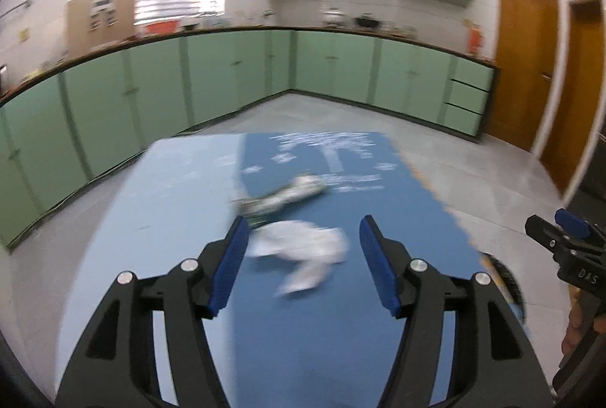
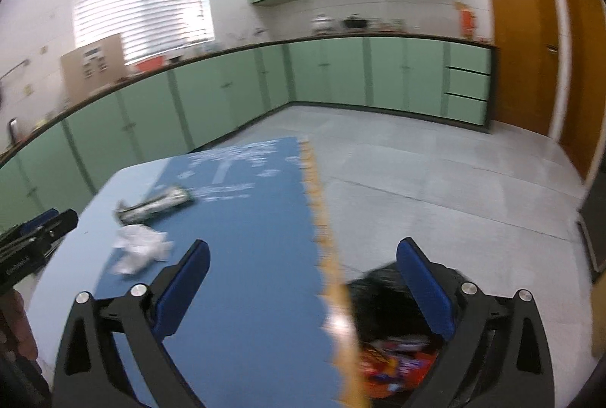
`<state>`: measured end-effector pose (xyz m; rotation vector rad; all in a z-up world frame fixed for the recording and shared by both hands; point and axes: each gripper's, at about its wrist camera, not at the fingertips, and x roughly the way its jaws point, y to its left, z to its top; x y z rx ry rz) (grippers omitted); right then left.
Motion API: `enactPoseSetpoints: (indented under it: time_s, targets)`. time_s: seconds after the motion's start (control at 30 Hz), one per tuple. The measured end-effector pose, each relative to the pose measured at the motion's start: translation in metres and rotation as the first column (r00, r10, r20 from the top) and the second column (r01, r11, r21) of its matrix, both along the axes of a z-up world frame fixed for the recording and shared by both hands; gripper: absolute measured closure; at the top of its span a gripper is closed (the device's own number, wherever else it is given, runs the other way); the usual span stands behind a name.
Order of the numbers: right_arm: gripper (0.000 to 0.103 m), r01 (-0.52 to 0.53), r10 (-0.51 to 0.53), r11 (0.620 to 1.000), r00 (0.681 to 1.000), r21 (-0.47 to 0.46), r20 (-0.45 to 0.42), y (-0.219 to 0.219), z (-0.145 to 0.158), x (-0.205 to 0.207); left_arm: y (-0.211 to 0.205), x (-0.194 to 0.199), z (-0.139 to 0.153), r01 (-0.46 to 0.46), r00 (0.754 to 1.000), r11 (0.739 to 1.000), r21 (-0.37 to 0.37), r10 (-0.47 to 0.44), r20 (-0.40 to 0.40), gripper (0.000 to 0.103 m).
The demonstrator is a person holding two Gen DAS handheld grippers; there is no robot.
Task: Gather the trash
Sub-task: 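Move both tools back to the table toward the tissue and green carton, then grasp the crumpled white tissue with the right tool while the left tool grasps the green carton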
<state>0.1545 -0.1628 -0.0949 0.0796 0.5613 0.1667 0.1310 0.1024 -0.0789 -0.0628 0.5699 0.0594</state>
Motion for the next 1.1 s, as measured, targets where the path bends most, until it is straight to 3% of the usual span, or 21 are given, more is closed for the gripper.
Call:
enactPoseSetpoints:
  time_s: [0.2, 0.4, 0.9, 0.97, 1.1]
  targets:
    - [0.006, -0.146, 0.146, 0.989, 0.989, -0.006, -0.013, 0.090, -0.015, 0.025, 0.063, -0.013, -0.009, -0.119, 0.993, 0.993, -0.022, 0.118, -0.017, 0.044]
    - [0.006, -0.210, 0.209, 0.977, 0.978, -0.044, -0.026, 0.154, -0.033, 0.038, 0.089, -0.014, -0.020, -0.146, 0.989, 0.989, -0.014, 0.146, -0.030, 0.044]
    - [0.012, -0.166, 0.150, 0.981, 0.977, -0.101, -0.152, 0.197, -0.067, 0.070, 0.111, -0.006, -0.035, -0.152, 0.988, 0.987, -0.054, 0.149, -0.047, 0.042]
    - [0.016, -0.176, 0.157, 0.979, 0.972, -0.105, -0.173, 0.200, -0.071, 0.072, 0.111, -0.005, -0.036, -0.152, 0.988, 0.987, -0.056, 0.149, -0.050, 0.042]
    - [0.047, -0.207, 0.183, 0.975, 0.955, -0.081, -0.234, 0.201, -0.080, 0.079, 0.108, -0.002, -0.038, -0.147, 0.988, 0.988, -0.055, 0.144, -0.054, 0.042]
